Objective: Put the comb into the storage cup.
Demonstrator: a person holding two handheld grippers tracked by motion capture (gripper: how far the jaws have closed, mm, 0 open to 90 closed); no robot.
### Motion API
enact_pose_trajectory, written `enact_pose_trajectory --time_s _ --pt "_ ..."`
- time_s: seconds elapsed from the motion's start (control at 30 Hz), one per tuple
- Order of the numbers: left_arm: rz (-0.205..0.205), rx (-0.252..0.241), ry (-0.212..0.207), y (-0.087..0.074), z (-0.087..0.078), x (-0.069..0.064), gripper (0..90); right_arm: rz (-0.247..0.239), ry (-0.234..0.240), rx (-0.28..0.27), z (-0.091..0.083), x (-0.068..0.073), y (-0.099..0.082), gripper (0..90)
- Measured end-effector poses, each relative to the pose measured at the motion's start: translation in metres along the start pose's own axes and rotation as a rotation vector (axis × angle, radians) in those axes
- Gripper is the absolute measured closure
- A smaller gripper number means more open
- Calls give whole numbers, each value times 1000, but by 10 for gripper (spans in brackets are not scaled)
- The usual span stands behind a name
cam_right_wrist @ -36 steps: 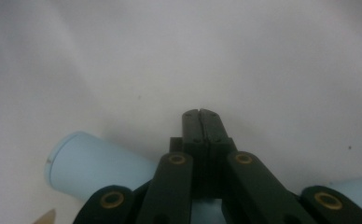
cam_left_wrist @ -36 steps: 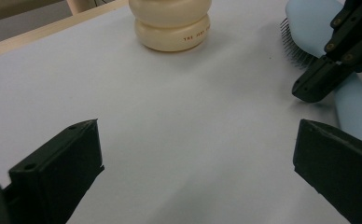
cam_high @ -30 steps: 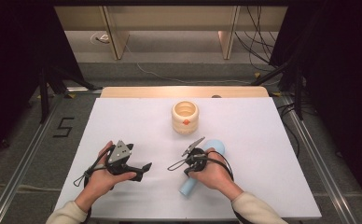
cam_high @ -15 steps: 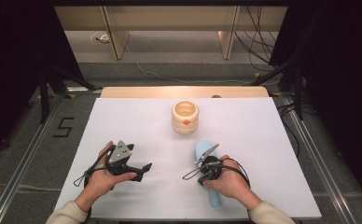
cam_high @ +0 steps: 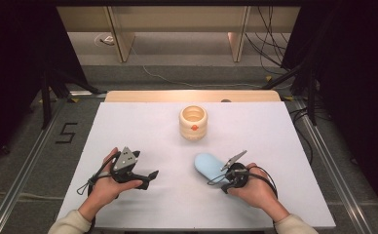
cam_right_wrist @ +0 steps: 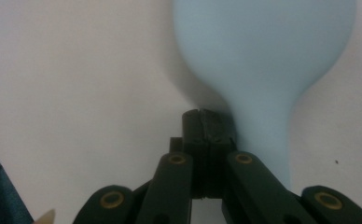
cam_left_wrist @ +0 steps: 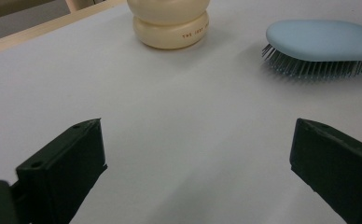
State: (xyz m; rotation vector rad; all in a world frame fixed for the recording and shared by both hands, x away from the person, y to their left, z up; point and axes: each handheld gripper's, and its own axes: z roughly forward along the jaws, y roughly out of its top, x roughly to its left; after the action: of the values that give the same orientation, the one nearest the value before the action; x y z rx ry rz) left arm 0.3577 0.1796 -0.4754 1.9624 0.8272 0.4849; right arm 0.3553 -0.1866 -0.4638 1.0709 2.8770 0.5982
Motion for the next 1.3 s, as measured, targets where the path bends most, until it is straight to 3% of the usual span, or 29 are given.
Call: enact_pose_trajectory --time_s 0.4,0.53,0.67,0.7,0.8,1.0,1.1,1.3 --pt "-2 0 0 0 0 0 27 -1 0 0 -1 -1 -2 890" --pt "1 1 -1 0 0 0 28 -24 13 3 -8 2 -1 799" --pt "2 0 -1 0 0 0 29 -52 22 -29 -22 3 -1 700" --pt "1 0 0 0 0 0 30 -72 33 -53 -32 3 -1 611" --pt "0 2 -2 0 1 0 29 -112 27 -83 -45 -2 -2 483" --pt "0 0 -1 0 1 0 30 -144 -26 -114 -61 -17 -7 237" --pt "0 1 -2 0 1 0 29 -131 -30 -111 -63 -27 -10 185" --pt "-1 3 -2 0 1 0 29 -109 -36 -93 -54 -38 -12 171"
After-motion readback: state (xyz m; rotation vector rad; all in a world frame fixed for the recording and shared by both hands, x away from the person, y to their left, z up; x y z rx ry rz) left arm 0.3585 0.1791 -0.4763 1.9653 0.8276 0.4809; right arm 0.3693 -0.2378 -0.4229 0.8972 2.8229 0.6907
